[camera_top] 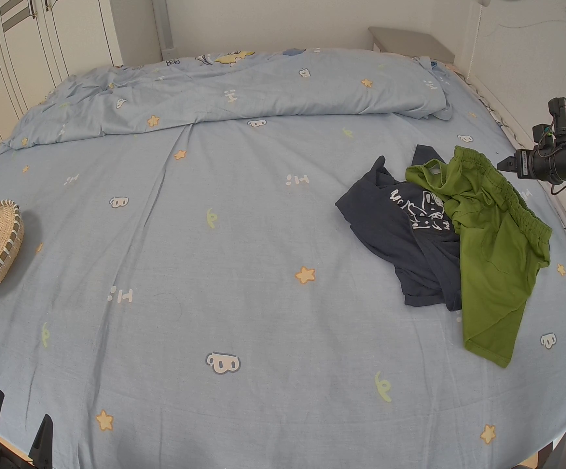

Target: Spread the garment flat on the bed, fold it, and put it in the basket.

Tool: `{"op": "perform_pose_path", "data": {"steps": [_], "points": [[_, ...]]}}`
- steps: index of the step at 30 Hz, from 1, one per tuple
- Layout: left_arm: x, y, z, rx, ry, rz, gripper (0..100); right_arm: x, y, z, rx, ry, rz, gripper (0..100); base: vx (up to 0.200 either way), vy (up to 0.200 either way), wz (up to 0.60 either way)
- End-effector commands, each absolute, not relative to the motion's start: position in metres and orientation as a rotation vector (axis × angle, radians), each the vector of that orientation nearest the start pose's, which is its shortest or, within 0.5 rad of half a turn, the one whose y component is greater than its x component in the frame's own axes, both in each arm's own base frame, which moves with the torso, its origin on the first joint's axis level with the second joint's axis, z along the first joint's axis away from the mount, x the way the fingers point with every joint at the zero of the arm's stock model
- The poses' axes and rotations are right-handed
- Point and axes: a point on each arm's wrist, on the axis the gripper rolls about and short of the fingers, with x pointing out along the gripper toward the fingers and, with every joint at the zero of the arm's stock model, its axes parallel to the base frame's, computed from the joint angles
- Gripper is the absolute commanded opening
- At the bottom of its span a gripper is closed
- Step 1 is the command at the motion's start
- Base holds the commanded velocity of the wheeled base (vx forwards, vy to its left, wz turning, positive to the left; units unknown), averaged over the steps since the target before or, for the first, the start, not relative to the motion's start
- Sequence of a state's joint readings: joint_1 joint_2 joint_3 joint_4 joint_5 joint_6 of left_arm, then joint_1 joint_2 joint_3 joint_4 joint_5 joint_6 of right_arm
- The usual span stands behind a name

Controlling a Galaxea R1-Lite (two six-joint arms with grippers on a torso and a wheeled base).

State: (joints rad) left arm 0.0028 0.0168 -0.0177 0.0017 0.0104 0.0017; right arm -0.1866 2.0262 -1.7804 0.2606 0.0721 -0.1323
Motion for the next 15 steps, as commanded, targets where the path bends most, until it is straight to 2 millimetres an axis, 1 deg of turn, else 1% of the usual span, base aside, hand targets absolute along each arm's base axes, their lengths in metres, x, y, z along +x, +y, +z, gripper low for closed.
{"op": "perform_pose_path", "data": {"steps": [1,7,8,15], "points": [[-0.022,0.0,0.075,0.002,0.008,0.015,100,0.421,-0.081,0.233,-0.06,0.538,-0.082,100,0.0,0.0,0.0],[-0.022,0.0,0.075,0.002,0.008,0.015,100,0.426,-0.078,0.225,-0.064,0.556,-0.071,100,0.0,0.0,0.0],[-0.022,0.0,0.075,0.002,0.008,0.015,100,0.428,-0.078,0.221,-0.064,0.563,-0.07,100,0.0,0.0,0.0],[-0.022,0.0,0.075,0.002,0.008,0.015,100,0.44,-0.081,0.208,-0.061,0.58,-0.073,100,0.0,0.0,0.0]]}}
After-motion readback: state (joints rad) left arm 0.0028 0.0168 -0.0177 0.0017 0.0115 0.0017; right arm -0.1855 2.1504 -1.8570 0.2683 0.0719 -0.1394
